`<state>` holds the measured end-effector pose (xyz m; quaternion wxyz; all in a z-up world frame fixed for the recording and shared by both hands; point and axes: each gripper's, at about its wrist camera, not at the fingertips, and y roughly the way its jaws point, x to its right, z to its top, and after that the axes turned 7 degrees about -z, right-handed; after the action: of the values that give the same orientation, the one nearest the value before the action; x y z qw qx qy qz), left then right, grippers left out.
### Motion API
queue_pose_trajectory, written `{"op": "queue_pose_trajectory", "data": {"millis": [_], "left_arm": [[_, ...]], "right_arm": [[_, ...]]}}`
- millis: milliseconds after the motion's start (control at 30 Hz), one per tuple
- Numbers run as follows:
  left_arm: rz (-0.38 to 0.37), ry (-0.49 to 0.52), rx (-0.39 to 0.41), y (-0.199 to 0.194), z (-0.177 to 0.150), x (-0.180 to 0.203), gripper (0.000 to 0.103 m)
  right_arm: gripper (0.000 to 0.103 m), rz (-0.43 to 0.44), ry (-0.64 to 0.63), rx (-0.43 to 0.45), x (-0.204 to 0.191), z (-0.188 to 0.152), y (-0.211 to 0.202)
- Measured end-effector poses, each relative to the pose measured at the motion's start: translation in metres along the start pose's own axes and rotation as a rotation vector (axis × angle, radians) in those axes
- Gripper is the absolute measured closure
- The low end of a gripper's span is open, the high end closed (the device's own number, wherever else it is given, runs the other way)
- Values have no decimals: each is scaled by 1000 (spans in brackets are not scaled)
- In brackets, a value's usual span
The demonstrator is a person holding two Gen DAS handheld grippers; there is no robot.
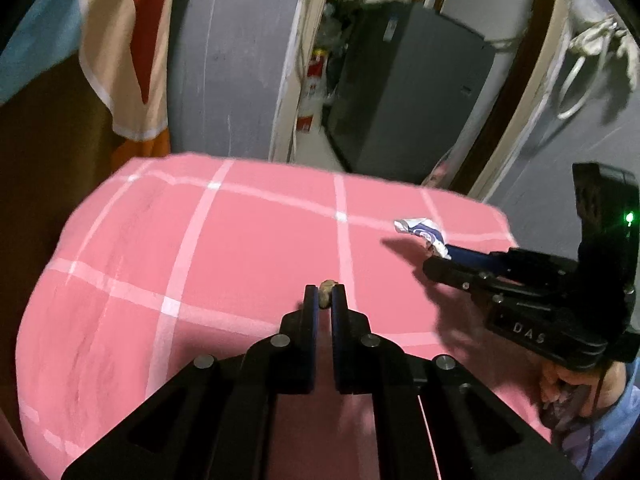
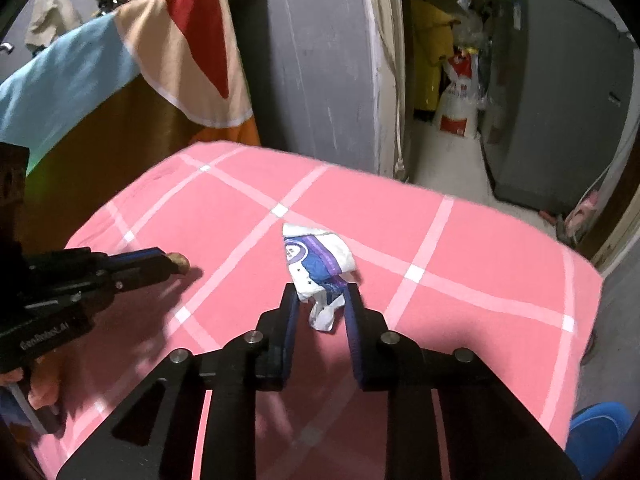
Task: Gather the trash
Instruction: 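Carry the wrapper and stone over the blue bucket and open both tools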
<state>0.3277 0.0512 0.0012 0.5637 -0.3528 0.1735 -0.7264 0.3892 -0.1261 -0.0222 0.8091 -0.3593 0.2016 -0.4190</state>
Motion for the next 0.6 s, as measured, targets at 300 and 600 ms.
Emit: {"op": "queue_pose_trajectory", "data": {"millis": [300, 600], "left_arm": [[-123, 10, 212, -45, -4, 25, 99], [-222, 95, 356, -84, -9, 89, 99]], "right_arm": [[83, -24, 40, 290, 3, -25, -83], [83, -123, 143, 520, 17, -73, -174]]}}
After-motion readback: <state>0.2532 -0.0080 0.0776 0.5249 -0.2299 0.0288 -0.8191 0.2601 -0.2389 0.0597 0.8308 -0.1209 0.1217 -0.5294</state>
